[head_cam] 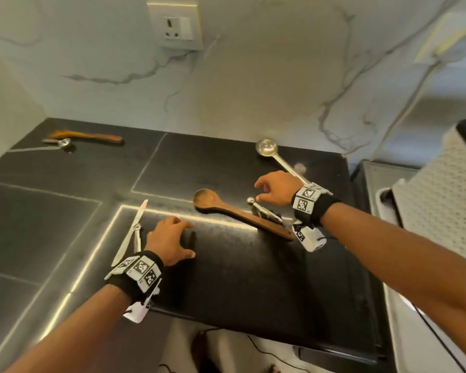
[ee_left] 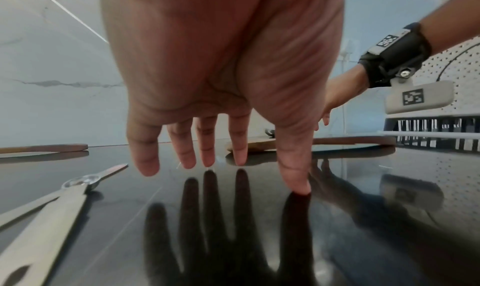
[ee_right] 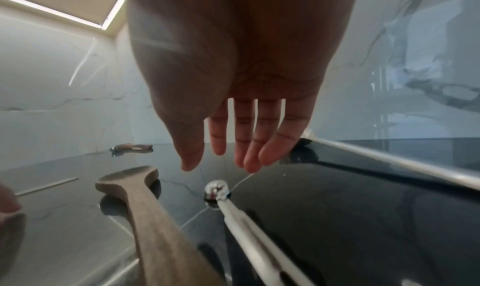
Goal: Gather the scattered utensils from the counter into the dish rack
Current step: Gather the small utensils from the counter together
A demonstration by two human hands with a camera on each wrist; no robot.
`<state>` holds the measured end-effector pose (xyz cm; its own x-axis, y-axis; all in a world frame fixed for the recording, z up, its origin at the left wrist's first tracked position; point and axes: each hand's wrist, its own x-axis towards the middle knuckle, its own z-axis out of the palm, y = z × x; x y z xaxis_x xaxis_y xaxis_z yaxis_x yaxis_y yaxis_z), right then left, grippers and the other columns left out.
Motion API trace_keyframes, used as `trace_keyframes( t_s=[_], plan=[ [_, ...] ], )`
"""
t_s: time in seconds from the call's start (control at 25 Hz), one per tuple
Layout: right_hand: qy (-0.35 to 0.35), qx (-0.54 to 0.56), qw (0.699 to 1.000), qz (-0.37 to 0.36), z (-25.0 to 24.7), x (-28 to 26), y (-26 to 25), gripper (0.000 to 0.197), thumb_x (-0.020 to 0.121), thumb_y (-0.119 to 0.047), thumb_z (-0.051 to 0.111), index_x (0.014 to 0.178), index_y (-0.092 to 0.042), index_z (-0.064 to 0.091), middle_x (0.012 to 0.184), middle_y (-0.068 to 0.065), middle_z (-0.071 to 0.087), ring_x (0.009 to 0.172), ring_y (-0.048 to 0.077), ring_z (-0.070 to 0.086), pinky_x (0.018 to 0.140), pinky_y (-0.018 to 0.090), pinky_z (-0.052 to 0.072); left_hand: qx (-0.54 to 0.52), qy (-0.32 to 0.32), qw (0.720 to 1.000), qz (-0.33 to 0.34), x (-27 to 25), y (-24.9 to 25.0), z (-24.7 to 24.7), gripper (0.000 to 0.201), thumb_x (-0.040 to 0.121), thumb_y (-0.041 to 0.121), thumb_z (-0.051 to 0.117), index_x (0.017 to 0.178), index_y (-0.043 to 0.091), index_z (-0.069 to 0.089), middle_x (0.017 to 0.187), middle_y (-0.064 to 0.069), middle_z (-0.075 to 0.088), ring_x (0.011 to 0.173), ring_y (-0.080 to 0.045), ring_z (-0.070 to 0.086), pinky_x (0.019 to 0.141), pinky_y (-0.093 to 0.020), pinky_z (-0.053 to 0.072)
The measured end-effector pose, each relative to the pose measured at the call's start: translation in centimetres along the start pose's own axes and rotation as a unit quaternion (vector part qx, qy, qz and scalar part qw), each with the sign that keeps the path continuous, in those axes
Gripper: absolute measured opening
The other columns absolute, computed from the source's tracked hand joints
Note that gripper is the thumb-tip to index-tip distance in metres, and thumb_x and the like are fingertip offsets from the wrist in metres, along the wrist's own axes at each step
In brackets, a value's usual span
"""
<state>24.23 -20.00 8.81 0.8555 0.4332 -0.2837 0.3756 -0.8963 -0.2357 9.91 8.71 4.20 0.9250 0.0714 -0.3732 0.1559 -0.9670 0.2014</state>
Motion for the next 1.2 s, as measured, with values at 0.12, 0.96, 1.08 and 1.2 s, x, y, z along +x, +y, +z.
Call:
trace_keyframes(
  t_s=[0.12,0.96,1.08,1.2],
  plan=[
    [0.003,0.02,0.999,0.024,2.9,2.6,-1.6,0.048,0.082,-0.049,0.07,0.126,-0.031,0.063,0.114,-0.003,0.068,0.105,0.023,0.065,0.088,0.039,0.055,0.001,-0.013,1.0,0.01,0.2,-1.8,1.1,0.08,0.067,0.048,0.081,0.138,0.031,0.047,0.142,-0.001,0.041,0.131,-0.027,0.041,0.102,-0.049,0.044],
    [0.138,0.356,0.91,-0.161,2.2,4.0,-13.2,0.024,0.089,-0.003,0.063,0.098,-0.019,0.08,0.09,-0.001,0.074,0.081,0.016,0.072,0.078,0.03,0.059,-0.1,0.046,0.979,-0.173,-1.1,-12.2,-0.4,0.029,0.082,0.049,0.067,0.091,0.027,0.05,0.086,0.002,0.062,0.079,-0.023,0.061,0.07,-0.035,0.05],
    [0.06,0.396,0.906,-0.136,4.7,3.9,-16.6,0.021,0.091,-0.006,0.065,0.104,-0.017,0.077,0.089,0.001,0.076,0.077,0.013,0.075,0.078,0.032,0.061,-0.11,0.041,0.977,-0.18,-1.2,-11.1,0.2,0.026,0.084,0.043,0.068,0.099,0.026,0.055,0.09,0.004,0.057,0.082,-0.021,0.056,0.072,-0.033,0.045],
    [0.016,0.406,0.908,-0.096,7.0,3.7,-18.4,0.021,0.091,-0.007,0.066,0.109,-0.012,0.074,0.089,0.004,0.077,0.077,0.009,0.074,0.079,0.03,0.061,-0.144,0.039,0.971,-0.188,-0.9,-10.7,0.2,0.014,0.085,0.033,0.068,0.094,0.028,0.059,0.096,0.002,0.061,0.092,-0.024,0.061,0.081,-0.036,0.05]
  ],
)
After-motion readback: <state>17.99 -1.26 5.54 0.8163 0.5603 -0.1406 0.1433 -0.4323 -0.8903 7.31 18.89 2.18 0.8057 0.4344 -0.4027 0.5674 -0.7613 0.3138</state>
